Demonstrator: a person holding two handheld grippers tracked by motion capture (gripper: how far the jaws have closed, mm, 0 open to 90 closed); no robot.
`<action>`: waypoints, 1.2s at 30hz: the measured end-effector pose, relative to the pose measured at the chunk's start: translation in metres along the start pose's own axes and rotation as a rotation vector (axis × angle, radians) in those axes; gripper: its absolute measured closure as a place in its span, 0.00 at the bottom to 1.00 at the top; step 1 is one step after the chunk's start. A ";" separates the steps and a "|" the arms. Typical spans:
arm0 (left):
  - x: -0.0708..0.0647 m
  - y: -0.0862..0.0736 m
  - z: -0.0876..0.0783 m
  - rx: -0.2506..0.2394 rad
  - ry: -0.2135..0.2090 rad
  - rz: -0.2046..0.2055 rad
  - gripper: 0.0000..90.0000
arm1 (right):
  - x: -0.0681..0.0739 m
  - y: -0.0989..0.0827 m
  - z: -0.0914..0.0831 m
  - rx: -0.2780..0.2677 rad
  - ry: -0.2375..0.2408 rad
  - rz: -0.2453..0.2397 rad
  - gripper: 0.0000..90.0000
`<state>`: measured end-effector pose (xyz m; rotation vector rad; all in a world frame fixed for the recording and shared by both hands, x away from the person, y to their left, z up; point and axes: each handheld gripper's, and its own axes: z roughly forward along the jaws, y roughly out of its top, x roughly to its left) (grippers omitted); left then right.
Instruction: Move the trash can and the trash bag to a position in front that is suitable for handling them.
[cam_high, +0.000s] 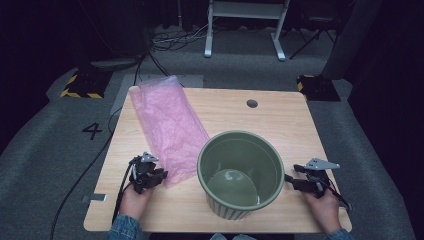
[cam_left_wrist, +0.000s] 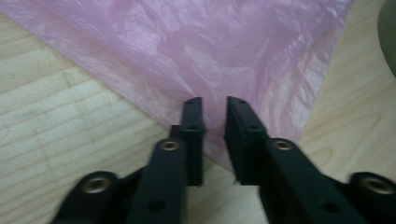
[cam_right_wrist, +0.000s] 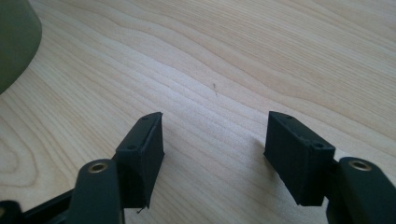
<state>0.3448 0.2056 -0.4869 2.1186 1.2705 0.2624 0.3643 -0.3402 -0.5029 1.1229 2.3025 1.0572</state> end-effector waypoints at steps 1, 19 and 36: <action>0.000 0.000 0.000 0.000 0.000 0.000 0.95 | 0.000 0.000 0.000 0.000 0.000 0.000 0.41; -0.038 -0.052 -0.039 0.031 0.037 0.100 1.00 | 0.000 0.000 0.000 0.000 -0.002 0.002 0.41; -0.030 -0.076 -0.074 -0.091 0.085 0.016 0.55 | 0.000 0.000 0.000 0.000 -0.002 0.002 0.41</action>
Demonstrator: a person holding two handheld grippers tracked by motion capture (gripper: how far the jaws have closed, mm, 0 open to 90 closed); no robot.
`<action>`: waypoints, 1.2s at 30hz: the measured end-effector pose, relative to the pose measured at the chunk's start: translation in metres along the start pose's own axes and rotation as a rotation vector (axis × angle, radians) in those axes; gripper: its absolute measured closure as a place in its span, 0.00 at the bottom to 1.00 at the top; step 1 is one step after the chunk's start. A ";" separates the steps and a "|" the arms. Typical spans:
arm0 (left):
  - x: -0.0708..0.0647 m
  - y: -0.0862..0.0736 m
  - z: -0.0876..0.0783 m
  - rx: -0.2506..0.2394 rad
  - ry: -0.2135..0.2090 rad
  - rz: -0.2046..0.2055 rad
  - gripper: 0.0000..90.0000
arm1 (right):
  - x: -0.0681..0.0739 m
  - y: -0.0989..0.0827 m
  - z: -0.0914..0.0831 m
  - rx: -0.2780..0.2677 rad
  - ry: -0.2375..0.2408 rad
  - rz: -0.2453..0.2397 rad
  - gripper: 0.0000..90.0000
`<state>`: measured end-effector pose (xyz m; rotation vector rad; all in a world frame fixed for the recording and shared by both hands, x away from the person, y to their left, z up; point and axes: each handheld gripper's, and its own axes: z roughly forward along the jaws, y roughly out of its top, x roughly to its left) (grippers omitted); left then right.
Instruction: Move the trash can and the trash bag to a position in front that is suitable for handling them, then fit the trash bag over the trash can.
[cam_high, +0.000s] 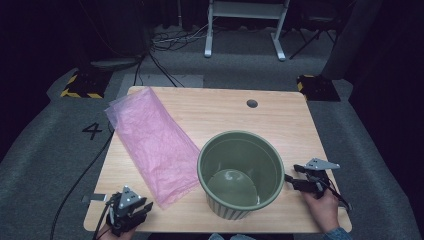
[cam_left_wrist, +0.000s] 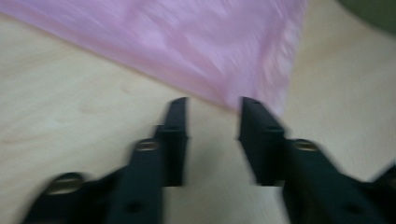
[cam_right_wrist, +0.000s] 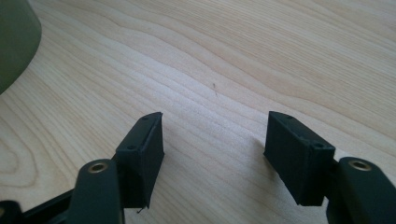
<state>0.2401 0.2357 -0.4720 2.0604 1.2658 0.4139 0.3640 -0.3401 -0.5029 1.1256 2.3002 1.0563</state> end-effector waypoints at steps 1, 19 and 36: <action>0.004 0.005 0.000 -0.024 0.013 -0.013 0.50 | 0.000 0.000 0.000 0.000 0.000 0.000 0.41; 0.102 0.085 0.073 0.020 0.168 -0.178 0.44 | 0.000 0.000 0.000 0.000 0.000 0.003 0.41; 0.129 0.088 0.094 0.085 0.187 -0.193 0.28 | 0.000 0.000 0.001 0.000 -0.001 0.002 0.41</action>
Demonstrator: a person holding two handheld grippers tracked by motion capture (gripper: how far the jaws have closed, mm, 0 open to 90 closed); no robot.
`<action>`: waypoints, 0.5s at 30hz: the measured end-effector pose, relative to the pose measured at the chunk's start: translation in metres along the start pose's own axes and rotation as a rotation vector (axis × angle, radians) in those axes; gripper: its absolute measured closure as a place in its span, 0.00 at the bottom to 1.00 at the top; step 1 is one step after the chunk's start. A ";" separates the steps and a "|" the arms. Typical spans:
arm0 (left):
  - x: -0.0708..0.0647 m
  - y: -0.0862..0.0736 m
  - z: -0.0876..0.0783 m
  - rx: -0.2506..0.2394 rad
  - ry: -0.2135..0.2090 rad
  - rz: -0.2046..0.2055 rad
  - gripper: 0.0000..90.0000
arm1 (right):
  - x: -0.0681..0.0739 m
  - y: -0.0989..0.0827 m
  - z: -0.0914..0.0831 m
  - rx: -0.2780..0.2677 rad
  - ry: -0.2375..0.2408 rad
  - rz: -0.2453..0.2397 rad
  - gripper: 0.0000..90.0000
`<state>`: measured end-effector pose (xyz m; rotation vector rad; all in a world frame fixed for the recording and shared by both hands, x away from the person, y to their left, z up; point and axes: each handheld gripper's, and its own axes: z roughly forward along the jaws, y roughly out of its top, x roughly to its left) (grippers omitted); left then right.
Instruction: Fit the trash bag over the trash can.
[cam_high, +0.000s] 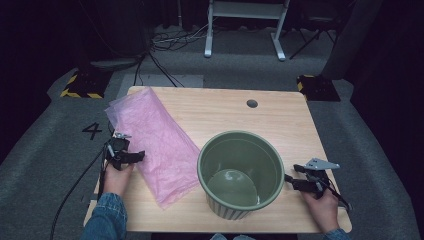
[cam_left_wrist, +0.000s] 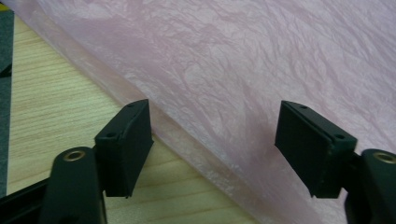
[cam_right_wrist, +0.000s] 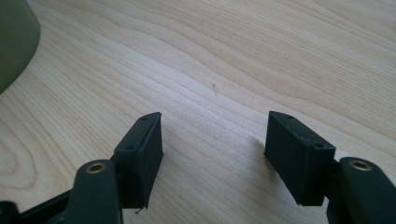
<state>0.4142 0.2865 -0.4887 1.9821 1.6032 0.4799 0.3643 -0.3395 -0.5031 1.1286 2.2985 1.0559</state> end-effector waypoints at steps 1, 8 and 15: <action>-0.002 0.000 0.000 0.007 0.005 0.006 0.28 | 0.000 0.000 0.000 0.000 0.000 0.000 0.41; -0.010 -0.001 0.002 0.012 0.041 0.023 0.24 | 0.000 0.000 0.000 0.000 -0.002 -0.001 0.40; -0.019 0.005 -0.001 0.059 0.045 0.020 0.35 | 0.000 0.000 0.000 0.001 -0.003 -0.002 0.40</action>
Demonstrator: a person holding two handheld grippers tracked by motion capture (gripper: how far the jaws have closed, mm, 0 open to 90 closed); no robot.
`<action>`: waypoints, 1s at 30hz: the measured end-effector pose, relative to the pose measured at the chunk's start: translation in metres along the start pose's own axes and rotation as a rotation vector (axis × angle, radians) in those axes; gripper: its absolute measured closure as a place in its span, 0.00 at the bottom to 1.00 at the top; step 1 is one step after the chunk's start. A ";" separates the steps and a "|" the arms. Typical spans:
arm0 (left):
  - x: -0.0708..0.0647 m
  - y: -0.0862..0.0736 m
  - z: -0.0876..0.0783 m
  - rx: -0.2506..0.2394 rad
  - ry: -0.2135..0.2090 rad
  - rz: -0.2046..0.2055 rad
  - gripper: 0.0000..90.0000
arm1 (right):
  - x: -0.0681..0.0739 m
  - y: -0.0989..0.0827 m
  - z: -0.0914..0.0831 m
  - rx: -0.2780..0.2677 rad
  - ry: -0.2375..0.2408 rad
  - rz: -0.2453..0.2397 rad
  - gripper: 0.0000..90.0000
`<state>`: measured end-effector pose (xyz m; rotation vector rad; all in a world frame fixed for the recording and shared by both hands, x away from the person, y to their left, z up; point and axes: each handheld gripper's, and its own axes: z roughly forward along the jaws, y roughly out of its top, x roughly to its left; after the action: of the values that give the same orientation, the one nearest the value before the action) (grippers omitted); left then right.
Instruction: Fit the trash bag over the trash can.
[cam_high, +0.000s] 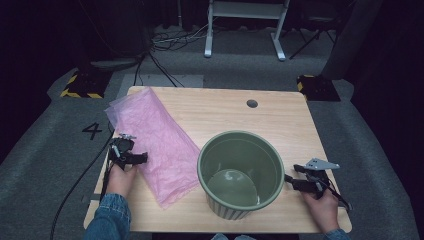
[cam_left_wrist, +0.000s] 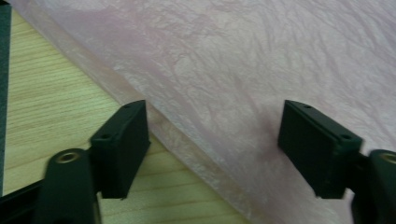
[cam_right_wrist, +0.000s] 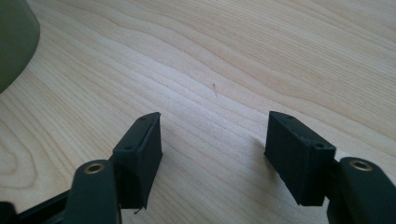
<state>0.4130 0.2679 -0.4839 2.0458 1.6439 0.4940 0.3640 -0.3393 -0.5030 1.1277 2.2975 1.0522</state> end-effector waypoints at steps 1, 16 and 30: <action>-0.004 0.001 -0.001 0.004 -0.010 0.021 0.45 | 0.000 0.000 0.000 0.000 0.000 0.000 0.40; -0.003 -0.013 -0.003 -0.146 -0.120 0.036 0.99 | 0.000 0.000 0.000 0.001 0.002 0.000 0.39; 0.003 -0.009 -0.059 -0.426 -0.223 0.079 0.99 | 0.000 0.000 0.000 0.001 0.002 -0.002 0.39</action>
<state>0.3743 0.2799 -0.4405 1.7786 1.2102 0.5649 0.3642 -0.3392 -0.5031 1.1246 2.3007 1.0520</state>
